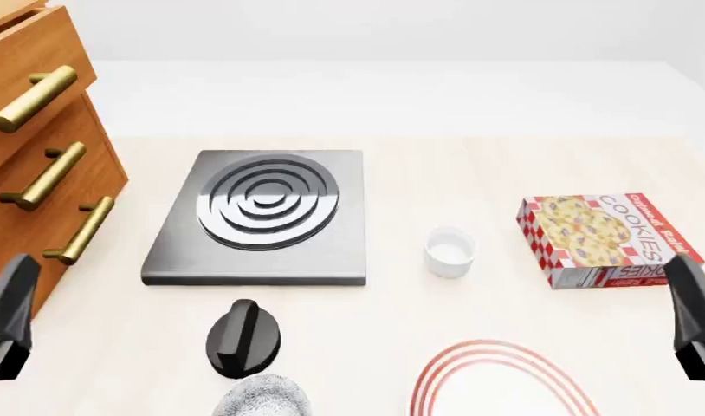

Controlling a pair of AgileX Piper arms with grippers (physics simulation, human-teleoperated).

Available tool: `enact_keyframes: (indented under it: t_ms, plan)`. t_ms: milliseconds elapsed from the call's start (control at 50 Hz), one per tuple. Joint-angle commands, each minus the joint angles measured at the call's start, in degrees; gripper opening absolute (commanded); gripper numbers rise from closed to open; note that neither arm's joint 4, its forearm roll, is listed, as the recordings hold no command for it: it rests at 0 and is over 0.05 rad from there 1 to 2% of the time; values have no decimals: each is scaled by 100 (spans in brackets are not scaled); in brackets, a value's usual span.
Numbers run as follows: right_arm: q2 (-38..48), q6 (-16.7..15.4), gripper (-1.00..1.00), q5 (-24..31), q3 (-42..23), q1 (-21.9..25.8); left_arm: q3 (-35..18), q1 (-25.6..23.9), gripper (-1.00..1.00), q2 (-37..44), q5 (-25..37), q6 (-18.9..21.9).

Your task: Pick the akita bowl on the wooden cabinet and place it on the plate.

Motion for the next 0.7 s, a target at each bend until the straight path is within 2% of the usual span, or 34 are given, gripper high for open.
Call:
enact_keyframes:
  t_ms: [20,320,460,560,600,620,700]
  plan:
    - [28,-1,100,-6,-16,0,-62,-16,100,65,71,-43]
    - [12,-1,100,15,-22,0,-752,-367,100,-36,857,52]
    - [11,0,100,16,-22,0,-1126,-383,100,-14,1195,125]
    - [10,0,100,16,-21,1,-1493,-403,100,133,1434,110]
    - [10,0,100,16,-22,0,-1697,-434,100,141,1561,149]
    - [13,0,100,13,-21,1,-2040,-506,100,254,1683,250]
    - [14,1,100,12,-21,1,-2351,-555,100,414,1800,240]
